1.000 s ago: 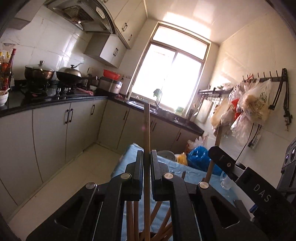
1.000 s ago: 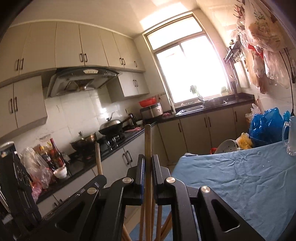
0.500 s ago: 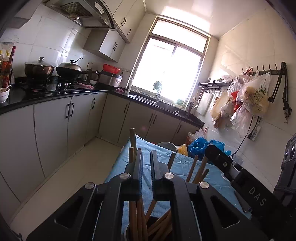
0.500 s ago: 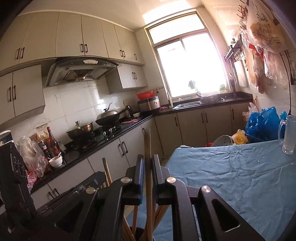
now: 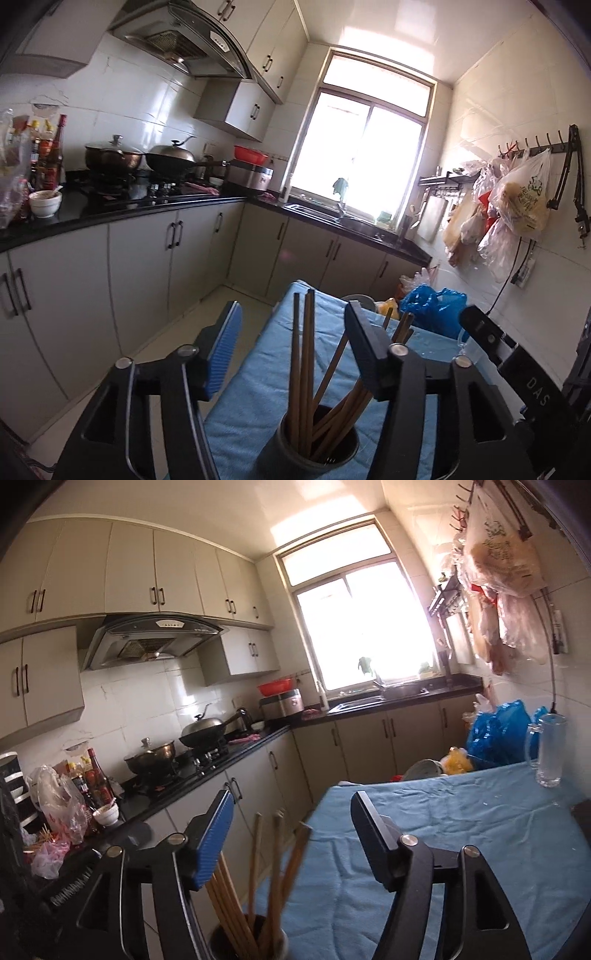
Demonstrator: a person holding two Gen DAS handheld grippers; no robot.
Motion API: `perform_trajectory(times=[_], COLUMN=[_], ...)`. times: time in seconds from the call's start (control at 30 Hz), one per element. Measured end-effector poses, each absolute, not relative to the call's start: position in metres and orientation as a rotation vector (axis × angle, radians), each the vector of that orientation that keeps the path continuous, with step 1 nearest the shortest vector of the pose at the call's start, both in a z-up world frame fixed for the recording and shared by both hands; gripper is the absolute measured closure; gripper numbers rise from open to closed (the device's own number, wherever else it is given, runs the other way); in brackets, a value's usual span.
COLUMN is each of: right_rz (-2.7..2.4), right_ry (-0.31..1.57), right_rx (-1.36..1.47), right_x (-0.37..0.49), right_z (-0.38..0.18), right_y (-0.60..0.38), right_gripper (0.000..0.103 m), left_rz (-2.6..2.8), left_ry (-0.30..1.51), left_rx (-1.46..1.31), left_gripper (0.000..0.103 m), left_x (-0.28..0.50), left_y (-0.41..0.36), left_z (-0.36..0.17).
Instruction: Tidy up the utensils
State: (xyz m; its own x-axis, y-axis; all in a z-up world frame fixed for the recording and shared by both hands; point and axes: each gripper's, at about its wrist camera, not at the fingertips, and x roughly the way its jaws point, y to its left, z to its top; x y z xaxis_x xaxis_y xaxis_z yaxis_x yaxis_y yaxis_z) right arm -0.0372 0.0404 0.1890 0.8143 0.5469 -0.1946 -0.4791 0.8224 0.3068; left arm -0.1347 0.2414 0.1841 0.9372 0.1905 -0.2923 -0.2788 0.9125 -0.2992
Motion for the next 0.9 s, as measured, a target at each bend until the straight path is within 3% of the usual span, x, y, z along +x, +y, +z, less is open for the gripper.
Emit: perform_trajectory(times=[0.2,0.37,0.47,0.9], right_rz=[0.494,0.458,0.431,0.327], right_ry=[0.321,0.384,0.409,0.487], right_rx=[0.228,0.226,0.227,0.283], right_x=[-0.053,-0.062,-0.067,-0.091], right_z=[0.172,0.154,0.145,0.115], right_y=[0.016,-0.004,-0.017,-0.08], right_gripper=[0.025,0.024,0.023,0.02], left_rz=[0.309,0.343,0.391,0.48], left_ry=[0.284,0.288,0.26,0.257], left_rx=[-0.296,-0.279,-0.235,-0.072], left_gripper=[0.029,0.008,0.003,0.0], left_x=[-0.153,-0.167,-0.175,-0.191], left_y=[0.223,0.199,0.182,0.126], left_z=[0.182,0.18,0.183,0.195])
